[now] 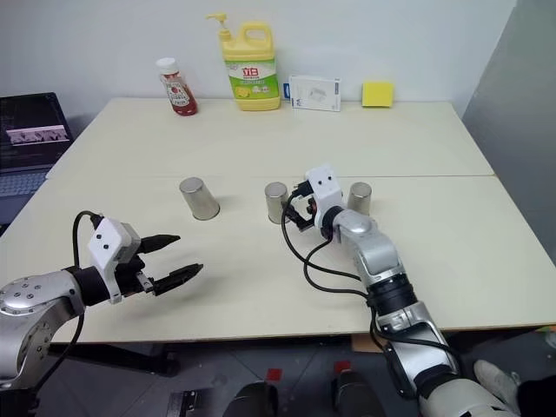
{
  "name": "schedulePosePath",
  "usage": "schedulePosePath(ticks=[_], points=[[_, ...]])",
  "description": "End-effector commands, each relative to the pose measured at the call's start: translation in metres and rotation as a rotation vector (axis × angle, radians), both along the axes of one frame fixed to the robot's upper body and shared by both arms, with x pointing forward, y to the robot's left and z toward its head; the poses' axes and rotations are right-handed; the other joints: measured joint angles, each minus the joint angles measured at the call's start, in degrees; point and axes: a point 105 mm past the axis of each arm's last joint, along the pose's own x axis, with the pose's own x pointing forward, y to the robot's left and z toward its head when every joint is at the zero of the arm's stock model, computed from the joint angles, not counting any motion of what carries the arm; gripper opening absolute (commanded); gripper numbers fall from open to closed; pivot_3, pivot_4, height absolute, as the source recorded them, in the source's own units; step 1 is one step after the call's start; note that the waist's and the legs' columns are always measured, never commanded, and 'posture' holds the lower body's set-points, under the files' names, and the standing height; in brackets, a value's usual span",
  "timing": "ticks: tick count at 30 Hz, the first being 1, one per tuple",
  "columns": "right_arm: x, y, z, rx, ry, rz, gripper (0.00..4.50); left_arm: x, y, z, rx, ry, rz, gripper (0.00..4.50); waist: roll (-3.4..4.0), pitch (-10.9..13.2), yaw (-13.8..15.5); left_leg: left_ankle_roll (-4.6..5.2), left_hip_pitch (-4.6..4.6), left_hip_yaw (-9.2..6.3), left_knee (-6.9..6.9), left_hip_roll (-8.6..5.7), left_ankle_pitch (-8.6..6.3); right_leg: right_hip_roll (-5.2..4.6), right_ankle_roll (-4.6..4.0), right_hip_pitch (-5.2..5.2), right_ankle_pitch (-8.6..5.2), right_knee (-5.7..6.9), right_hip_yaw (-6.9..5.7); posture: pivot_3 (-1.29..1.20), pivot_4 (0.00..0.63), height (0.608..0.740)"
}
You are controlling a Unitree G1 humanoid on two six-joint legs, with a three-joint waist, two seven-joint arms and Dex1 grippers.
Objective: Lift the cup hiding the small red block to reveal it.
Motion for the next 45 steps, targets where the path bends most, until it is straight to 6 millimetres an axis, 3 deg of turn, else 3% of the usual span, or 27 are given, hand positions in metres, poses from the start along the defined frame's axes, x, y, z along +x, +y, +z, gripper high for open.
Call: schedulePosePath(ticks=[1,13,24,29,33,35,39,42,45], points=[[0.007,0.01,0.024,0.066,-0.051,0.032,4.5,-0.001,-0.005,0.013,0.021,-0.044,-0.014,4.47,0.01,0.0,-0.18,0.0,-0.01,0.0,0.0,0.0,0.0,0.0,0.0,-0.02,0.0,0.01,0.0,0.0,0.15,0.74],[0.018,0.046,0.02,0.07,-0.008,0.102,4.5,0.001,-0.009,0.016,0.025,-0.049,-0.018,4.47,0.03,0.02,-0.43,0.0,0.01,0.0,-0.01,0.05,0.0,0.12,-0.05,-0.06,0.03,0.07,0.0,0.0,0.15,0.74],[0.032,0.047,0.012,-0.002,-0.039,0.022,4.5,0.002,-0.01,0.015,0.028,-0.053,-0.012,4.47,0.04,0.02,-0.47,0.0,0.0,0.0,-0.02,0.05,0.0,0.11,-0.06,-0.09,0.03,0.08,0.01,0.0,0.15,0.74],[0.032,0.051,0.013,0.043,-0.014,0.019,3.62,0.003,-0.011,0.015,0.029,-0.056,-0.015,4.5,0.04,0.03,-0.52,0.0,-0.01,-0.01,-0.02,0.05,0.0,0.11,-0.07,-0.09,0.04,0.08,0.01,0.0,0.15,0.74],[0.03,0.056,0.02,0.093,-0.01,0.048,2.7,0.004,-0.012,0.015,0.029,-0.059,-0.016,4.5,0.04,0.03,-0.52,0.0,-0.01,-0.02,-0.02,0.05,0.0,0.11,-0.07,-0.09,0.04,0.08,0.0,0.0,0.15,0.74],[0.029,0.058,0.027,0.117,-0.024,0.062,2.63,0.004,-0.013,0.015,0.029,-0.06,-0.017,4.5,0.05,0.03,-0.52,0.0,-0.01,-0.02,-0.02,0.05,0.0,0.11,-0.07,-0.09,0.04,0.08,0.0,0.0,0.15,0.74],[0.028,0.054,0.06,0.17,-0.137,0.084,2.63,0.006,-0.019,0.017,0.025,-0.066,-0.023,4.5,0.06,0.04,-0.57,0.0,-0.06,-0.01,-0.03,0.05,0.0,0.11,-0.07,-0.13,0.04,0.08,0.0,0.0,0.15,0.74],[0.027,0.037,0.082,0.182,-0.212,0.064,2.63,0.005,-0.022,0.019,0.02,-0.069,-0.026,4.5,0.07,0.04,-0.43,0.0,-0.16,-0.07,-0.02,0.05,0.0,0.11,-0.07,-0.2,0.04,0.08,-0.03,0.0,0.15,0.74],[0.026,0.013,0.081,0.126,-0.226,0.007,2.63,0.005,-0.023,0.02,0.018,-0.067,-0.027,4.5,0.04,0.03,-0.19,0.0,-0.19,-0.16,-0.03,0.05,0.0,-0.01,-0.07,-0.19,0.04,0.08,-0.09,0.0,0.15,0.74]])
